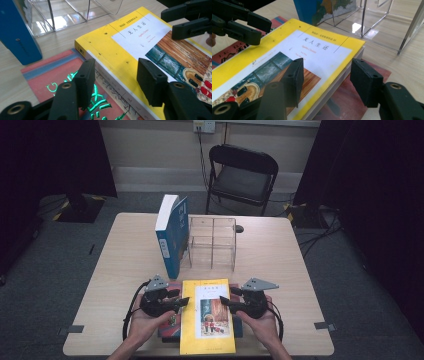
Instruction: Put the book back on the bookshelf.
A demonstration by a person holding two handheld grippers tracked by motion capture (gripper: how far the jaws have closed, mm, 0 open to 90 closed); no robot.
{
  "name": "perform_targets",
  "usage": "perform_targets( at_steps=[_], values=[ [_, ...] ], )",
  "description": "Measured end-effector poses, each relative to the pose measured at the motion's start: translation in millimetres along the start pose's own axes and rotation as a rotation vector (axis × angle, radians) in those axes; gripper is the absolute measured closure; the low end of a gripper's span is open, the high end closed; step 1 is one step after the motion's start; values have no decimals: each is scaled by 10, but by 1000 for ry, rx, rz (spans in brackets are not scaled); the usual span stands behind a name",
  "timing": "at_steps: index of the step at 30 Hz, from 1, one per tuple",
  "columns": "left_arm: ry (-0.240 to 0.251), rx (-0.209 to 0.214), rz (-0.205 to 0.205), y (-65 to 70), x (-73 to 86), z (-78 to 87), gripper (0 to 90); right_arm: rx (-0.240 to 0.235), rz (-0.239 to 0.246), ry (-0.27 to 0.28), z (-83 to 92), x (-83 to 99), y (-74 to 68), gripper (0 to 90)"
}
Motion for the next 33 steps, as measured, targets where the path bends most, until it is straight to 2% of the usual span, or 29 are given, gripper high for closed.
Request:
perform_targets(
  at_steps=[4,7,12,18,25,27,33],
  values=[
    [3,14,-6,10,6,-7,533,-3,-23,-2,-26,26,-24,462],
    [17,42,29,-11,29,-6,531,-10,-51,0,-39,34,-4,456],
    [24,34,17,3,35,-6,534,-15,-89,1,-84,26,23,431],
    [20,34,14,-3,41,-4,534,0,-95,-2,-81,27,7,439],
    [29,31,25,10,45,-5,538,-13,-114,5,-87,41,22,436],
    [31,32,25,10,46,-5,538,-9,-148,-3,-82,46,13,439],
    [33,33,30,10,48,-7,538,0,-149,-8,-70,45,-7,447]
  ],
)
Point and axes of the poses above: each handheld gripper's, and its own axes: z roughly backward along the jaws, x roughly out of its underside, y roughly to its right, the point moved 5 cm from there along -z, roughly forward along the jaws, and after that the axes turned 3 degrees about x, right-handed, at the moved point
